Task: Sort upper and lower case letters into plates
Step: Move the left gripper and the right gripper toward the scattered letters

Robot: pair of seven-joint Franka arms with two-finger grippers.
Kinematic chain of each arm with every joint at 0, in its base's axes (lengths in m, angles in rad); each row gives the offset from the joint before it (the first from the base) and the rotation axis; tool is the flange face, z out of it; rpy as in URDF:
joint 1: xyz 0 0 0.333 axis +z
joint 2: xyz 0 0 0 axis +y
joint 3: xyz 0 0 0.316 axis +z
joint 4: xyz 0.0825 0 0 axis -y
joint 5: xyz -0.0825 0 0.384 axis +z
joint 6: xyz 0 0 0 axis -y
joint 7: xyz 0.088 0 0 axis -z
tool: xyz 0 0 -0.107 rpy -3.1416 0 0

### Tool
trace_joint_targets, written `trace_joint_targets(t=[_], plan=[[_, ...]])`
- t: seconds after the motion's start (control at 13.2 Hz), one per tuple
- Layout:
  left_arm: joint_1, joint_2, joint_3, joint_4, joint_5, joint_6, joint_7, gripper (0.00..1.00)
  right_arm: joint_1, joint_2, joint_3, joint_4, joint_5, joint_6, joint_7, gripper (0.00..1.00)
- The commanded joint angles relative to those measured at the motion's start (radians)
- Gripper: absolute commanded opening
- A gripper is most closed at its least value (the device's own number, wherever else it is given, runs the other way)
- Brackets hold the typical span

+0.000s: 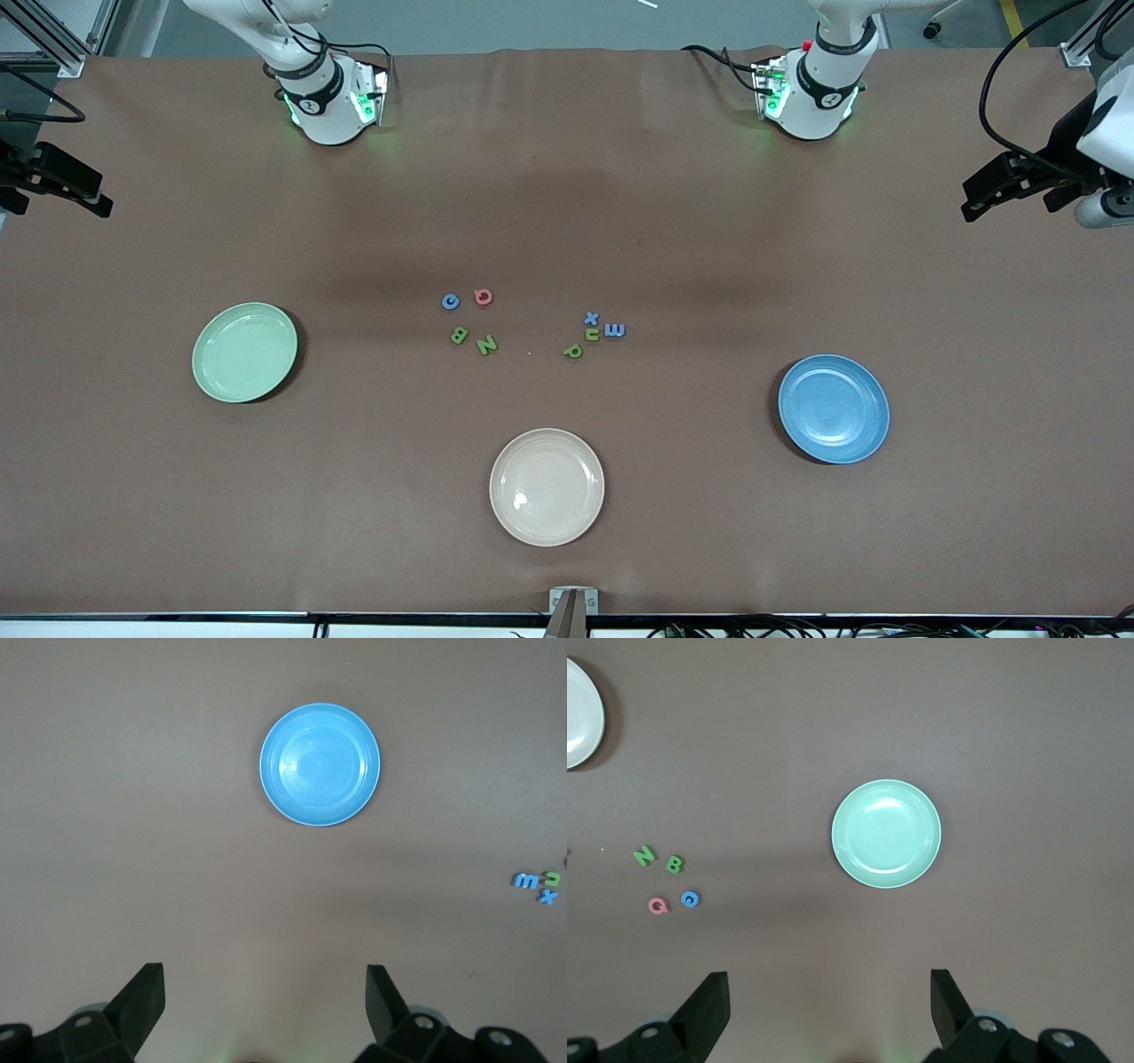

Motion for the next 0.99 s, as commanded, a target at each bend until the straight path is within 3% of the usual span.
trace_joint_targets(t=[0.0, 0.46, 0.91], plan=[[-0.015, 0.084, -0.012, 0.029, 0.009, 0.02, -0.007, 1.0, 0.004, 0.027, 0.014, 0.018, 0.024, -0.002, 0.022, 1.0], [-0.033, 0.259, -0.151, 0.028, 0.017, 0.219, -0.342, 1.0, 0.119, 0.108, 0.013, 0.014, 0.129, 0.098, 0.106, 1.0], [-0.17, 0.433, -0.153, 0.02, 0.019, 0.371, -0.654, 1.0, 0.286, 0.232, 0.013, -0.035, 0.084, 0.137, 0.166, 1.0]])
